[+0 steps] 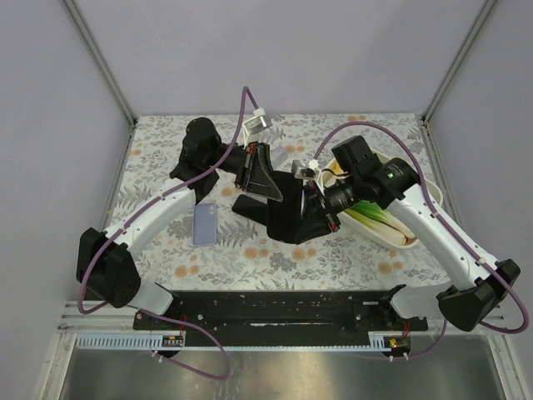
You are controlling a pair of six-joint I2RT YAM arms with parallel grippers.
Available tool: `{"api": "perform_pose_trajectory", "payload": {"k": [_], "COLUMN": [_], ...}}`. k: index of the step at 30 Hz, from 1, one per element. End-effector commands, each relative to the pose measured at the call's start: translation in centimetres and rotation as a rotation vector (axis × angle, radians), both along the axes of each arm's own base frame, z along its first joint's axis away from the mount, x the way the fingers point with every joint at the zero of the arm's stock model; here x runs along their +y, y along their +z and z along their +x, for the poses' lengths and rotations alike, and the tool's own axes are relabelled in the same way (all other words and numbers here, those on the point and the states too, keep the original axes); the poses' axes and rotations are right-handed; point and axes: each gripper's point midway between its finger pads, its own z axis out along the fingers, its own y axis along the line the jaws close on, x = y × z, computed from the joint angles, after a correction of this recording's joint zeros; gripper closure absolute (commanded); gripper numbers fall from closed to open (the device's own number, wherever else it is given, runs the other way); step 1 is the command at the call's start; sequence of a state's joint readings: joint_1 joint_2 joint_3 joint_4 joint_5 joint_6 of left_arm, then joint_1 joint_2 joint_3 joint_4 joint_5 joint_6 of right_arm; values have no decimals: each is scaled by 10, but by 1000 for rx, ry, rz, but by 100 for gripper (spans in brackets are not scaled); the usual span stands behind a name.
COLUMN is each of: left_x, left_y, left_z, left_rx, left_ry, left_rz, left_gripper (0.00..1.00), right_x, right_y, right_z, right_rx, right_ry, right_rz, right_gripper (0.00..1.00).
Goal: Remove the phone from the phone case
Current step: Remove the phone case from the phone.
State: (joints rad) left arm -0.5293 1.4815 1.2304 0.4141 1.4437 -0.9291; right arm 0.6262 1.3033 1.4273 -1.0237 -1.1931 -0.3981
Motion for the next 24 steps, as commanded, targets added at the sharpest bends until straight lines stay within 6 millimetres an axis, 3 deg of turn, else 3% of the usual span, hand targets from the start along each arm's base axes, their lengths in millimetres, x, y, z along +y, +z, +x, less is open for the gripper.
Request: {"api": "perform_pose_trajectory", "payload": {"k": [1,24], "left_x": [-44,-51], "left_y": [-39,-45], "left_z": [50,49], "left_rx": [75,103], "left_ry": [270,262], "left_rz": [27,43], "left_gripper": [100,100], "right_x": [16,29], "right_y": [66,58], "right_z": [-48,-60], "right_rx": [-263,-273], "right_ry": [318,401], "right_rz": [339,325], "right_gripper": [100,100]}}
